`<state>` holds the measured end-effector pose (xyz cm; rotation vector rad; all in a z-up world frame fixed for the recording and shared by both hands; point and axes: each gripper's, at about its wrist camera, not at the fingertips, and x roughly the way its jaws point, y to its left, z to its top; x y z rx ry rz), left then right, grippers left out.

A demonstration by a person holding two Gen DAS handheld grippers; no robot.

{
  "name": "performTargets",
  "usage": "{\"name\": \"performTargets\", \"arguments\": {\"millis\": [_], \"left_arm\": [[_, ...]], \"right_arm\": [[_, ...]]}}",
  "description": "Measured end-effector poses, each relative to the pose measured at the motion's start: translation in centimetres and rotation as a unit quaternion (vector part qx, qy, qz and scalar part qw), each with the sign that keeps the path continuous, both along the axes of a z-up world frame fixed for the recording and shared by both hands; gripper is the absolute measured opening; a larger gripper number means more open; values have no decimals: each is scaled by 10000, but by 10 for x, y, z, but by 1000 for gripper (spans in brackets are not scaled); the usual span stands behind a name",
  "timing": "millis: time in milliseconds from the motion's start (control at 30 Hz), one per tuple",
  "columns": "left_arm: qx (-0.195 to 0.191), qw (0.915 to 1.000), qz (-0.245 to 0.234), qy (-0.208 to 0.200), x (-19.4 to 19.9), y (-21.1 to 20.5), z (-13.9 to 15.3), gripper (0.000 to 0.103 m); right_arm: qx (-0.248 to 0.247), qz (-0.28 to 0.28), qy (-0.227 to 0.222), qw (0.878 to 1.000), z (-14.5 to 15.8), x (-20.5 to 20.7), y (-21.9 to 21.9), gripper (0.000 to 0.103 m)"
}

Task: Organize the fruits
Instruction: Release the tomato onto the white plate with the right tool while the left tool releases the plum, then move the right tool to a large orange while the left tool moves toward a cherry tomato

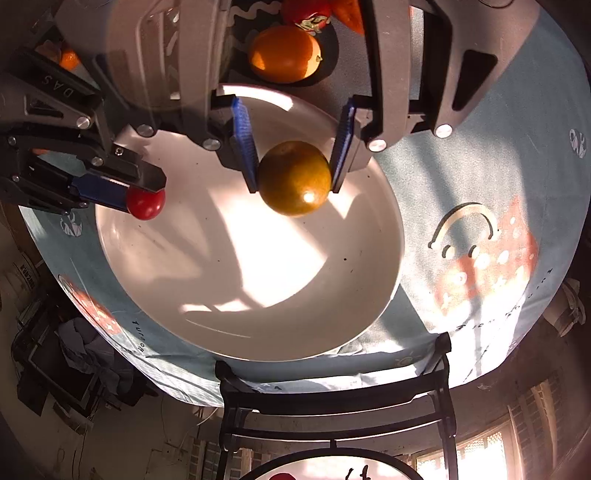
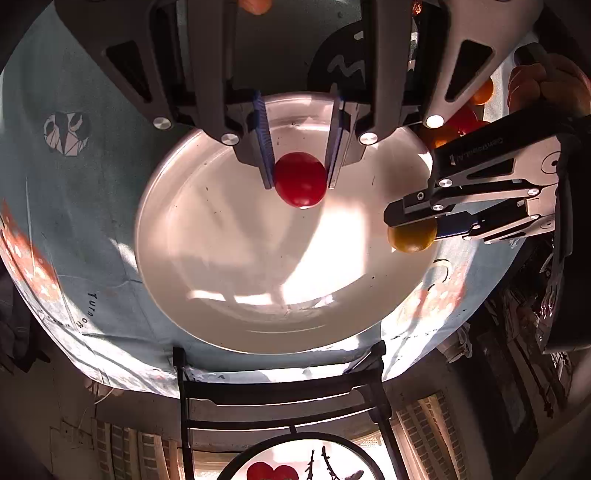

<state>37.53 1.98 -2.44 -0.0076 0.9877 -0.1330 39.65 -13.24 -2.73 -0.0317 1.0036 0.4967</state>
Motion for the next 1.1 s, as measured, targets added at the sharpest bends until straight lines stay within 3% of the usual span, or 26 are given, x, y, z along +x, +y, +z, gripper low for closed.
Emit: {"name": "performTargets", "arguments": {"millis": [100, 200, 300, 367, 400, 500, 667, 867, 1100], "left_arm": [[15, 10000, -27, 47, 5, -4, -4, 39], [42, 10000, -9, -22, 2, -5, 0, 52], [-190, 9997, 8, -170, -15, 3, 18, 58], [-173, 9989, 69, -426, -36, 7, 33, 71], [-95, 9982, 142, -578, -49, 10, 41, 80], [148, 9952, 285, -920, -92, 15, 52, 96], [253, 9928, 218, -1150, -158, 22, 40, 101], [-273, 9963, 100, -803, -207, 40, 11, 101], [-198, 9972, -100, -715, -237, 43, -8, 101]], "right_arm": [[-69, 61, 79, 9999, -5, 3, 4, 29], [56, 65, 74, 9999, -2, 1, 1, 37], [313, -1, -94, 9995, 16, -16, -13, 39], [560, -91, -205, 9982, 28, -31, -25, 50], [702, -151, -295, 9970, 34, -42, -33, 62], [980, -299, -581, 9930, 43, -74, -54, 63], [853, -456, -916, 9911, 33, -124, -84, 63], [754, -371, -444, 9955, 5, -149, -102, 63], [692, -335, 33, 9970, -10, -158, -103, 63]]}}
